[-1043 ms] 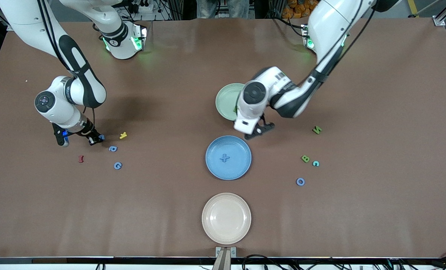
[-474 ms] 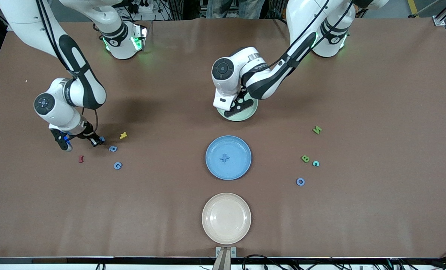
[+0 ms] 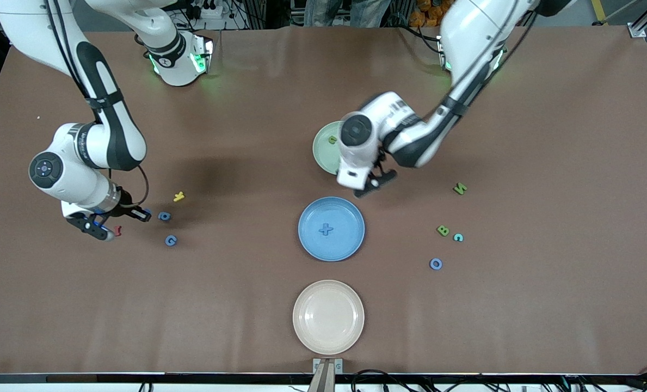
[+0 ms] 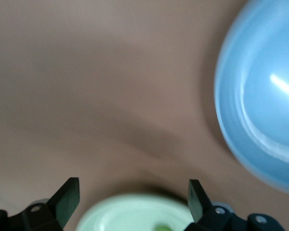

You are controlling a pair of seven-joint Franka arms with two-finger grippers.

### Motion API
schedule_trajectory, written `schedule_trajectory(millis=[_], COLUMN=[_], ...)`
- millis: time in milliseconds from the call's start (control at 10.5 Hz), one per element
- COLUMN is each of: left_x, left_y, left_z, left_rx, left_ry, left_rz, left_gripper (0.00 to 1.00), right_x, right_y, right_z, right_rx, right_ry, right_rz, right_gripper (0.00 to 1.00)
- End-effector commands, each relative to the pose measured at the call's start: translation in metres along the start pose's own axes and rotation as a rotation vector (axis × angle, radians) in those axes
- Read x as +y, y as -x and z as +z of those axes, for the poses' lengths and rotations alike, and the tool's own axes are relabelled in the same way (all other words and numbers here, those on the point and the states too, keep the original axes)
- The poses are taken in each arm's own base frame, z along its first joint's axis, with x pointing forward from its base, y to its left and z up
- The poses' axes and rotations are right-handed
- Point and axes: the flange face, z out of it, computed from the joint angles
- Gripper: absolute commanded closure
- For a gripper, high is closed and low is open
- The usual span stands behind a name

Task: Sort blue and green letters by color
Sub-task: 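Place the blue E on the blue plate while the left gripper returns to letters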

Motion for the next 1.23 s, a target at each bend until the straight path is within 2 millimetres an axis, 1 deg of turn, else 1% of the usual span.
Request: schedule_trajectory(millis=[0,95,190,285,379,474,569,664,759,854,949,1043,1138], left_x=[-0.043,-0.048,-0.050,-0.064,-0.077,-0.100,-0.104,-0.119,-0.135,-0.141,-0.138,-0.137,-0.143], left_y=[-0.094,-0.104,-0.108,-0.124,-0.127,-0.141,-0.148,-0.169,-0.192,-0.203,-0.203,-0.202,-0.208], left_z=[-0.008,-0.008,-0.006,0.004,0.009,0.017,0.019,0.020,0.019,0.027,0.037,0.045,0.054], left_rx=[-0.001,0.001,0.009,0.018,0.050,0.092,0.108,0.113,0.129,0.125,0.114,0.119,0.119], left_ry=[0.023,0.040,0.055,0.054,0.056,0.105,0.110,0.114,0.157,0.190,0.197,0.187,0.171], left_rz=[-0.083,-0.101,-0.104,-0.125,-0.117,-0.137,-0.136,-0.169,-0.203,-0.224,-0.222,-0.204,-0.213], left_gripper=[0.00,0.00,0.00,0.00,0.00,0.00,0.00,0.00,0.00,0.00,0.00,0.00,0.00], right_x=[-0.062,-0.083,-0.111,-0.135,-0.172,-0.219,-0.248,-0.272,-0.297,-0.319,-0.335,-0.349,-0.368], right_y=[0.007,0.015,0.023,0.028,0.042,0.053,0.065,0.072,0.081,0.091,0.103,0.119,0.139], right_z=[-0.020,-0.022,-0.025,-0.027,-0.023,-0.020,-0.012,-0.006,0.002,0.008,0.011,0.016,0.022], right_rx=[0.034,0.042,0.050,0.062,0.070,0.087,0.090,0.098,0.110,0.134,0.175,0.195,0.219], right_ry=[-0.022,-0.036,-0.054,-0.065,-0.069,-0.085,-0.096,-0.105,-0.114,-0.131,-0.156,-0.172,-0.196], right_rz=[-0.226,-0.295,-0.340,-0.376,-0.441,-0.493,-0.525,-0.552,-0.585,-0.616,-0.641,-0.670,-0.697], right_gripper=[0.97,0.97,0.97,0.97,0.96,0.96,0.96,0.96,0.96,0.96,0.96,0.96,0.96])
